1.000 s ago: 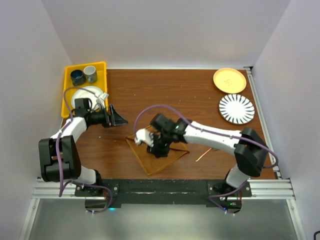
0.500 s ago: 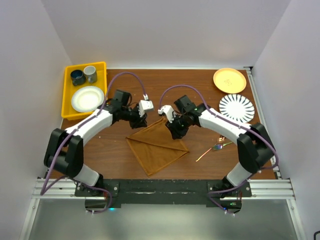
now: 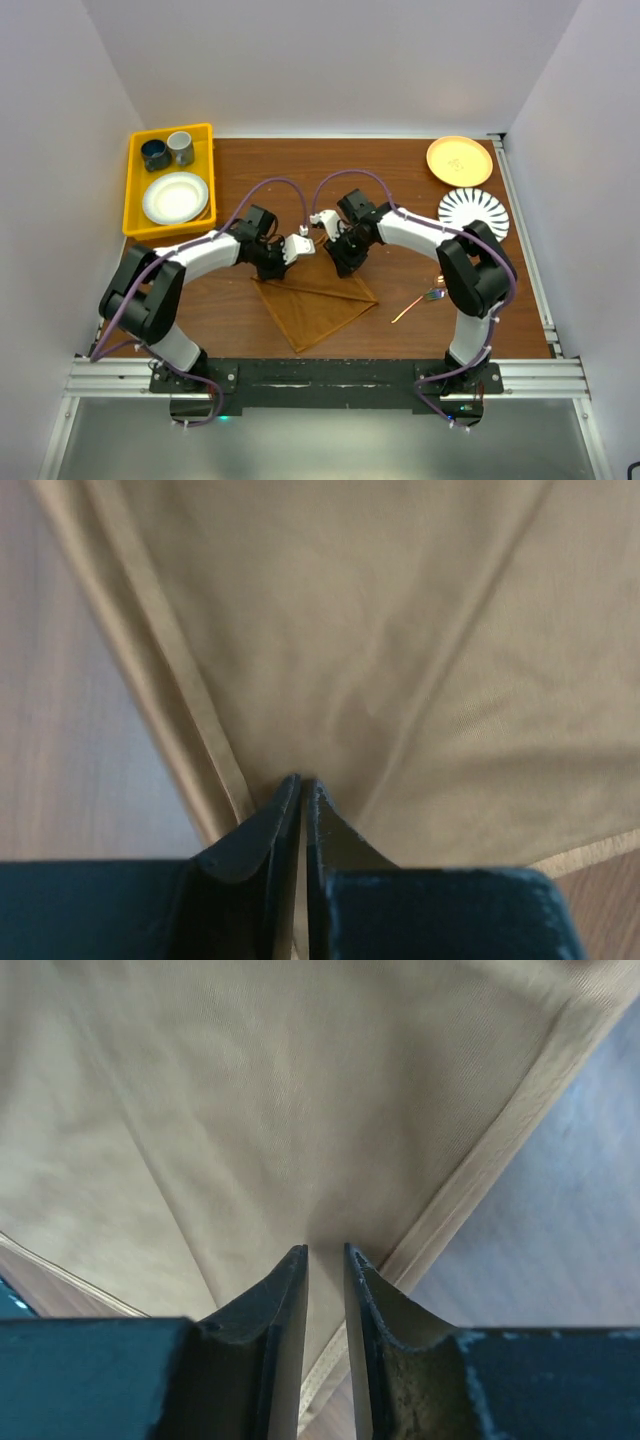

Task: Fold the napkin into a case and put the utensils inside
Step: Pick up the upper triangle-folded napkin from the center of the board.

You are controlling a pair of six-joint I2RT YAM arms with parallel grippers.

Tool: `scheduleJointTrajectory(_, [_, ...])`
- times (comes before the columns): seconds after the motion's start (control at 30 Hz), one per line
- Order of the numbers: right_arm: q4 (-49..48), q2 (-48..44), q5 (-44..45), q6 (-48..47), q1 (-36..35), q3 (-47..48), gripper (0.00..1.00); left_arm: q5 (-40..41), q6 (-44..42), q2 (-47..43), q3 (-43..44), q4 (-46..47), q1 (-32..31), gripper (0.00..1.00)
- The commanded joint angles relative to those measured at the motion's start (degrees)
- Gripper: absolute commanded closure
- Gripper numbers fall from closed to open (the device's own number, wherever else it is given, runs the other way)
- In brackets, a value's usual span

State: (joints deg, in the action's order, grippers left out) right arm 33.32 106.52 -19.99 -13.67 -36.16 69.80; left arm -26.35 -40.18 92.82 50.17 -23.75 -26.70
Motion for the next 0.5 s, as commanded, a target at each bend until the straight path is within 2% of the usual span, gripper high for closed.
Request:
scheduleJointTrajectory(0.0, [-4.14,-2.28,-7.25,1.98,1.7,4.29,0.72,1.12,-1.57,-3.69,-4.2,-1.39,-0.11,0.91])
scheduleJointTrajectory(0.13, [-6.5,-2.98,-11.03,3.82,3.38,5.96,0.66,0.78,-0.69,-6.23,-7.8,-1.91,-0.11,0.92])
scheduleJointTrajectory(0.27, [-8.1,-0.8,-9.72,5.23,4.35,6.84,0.59,-0.89,0.54,-8.7,-8.51,-3.93,-0.11,0.91])
scheduleJointTrajectory(0.47, [-9.85,5.01,-9.28,7.52,4.26,10.18,0.55,-6.43,3.18,-13.62,-6.23,-4.73,-0.11,0.74])
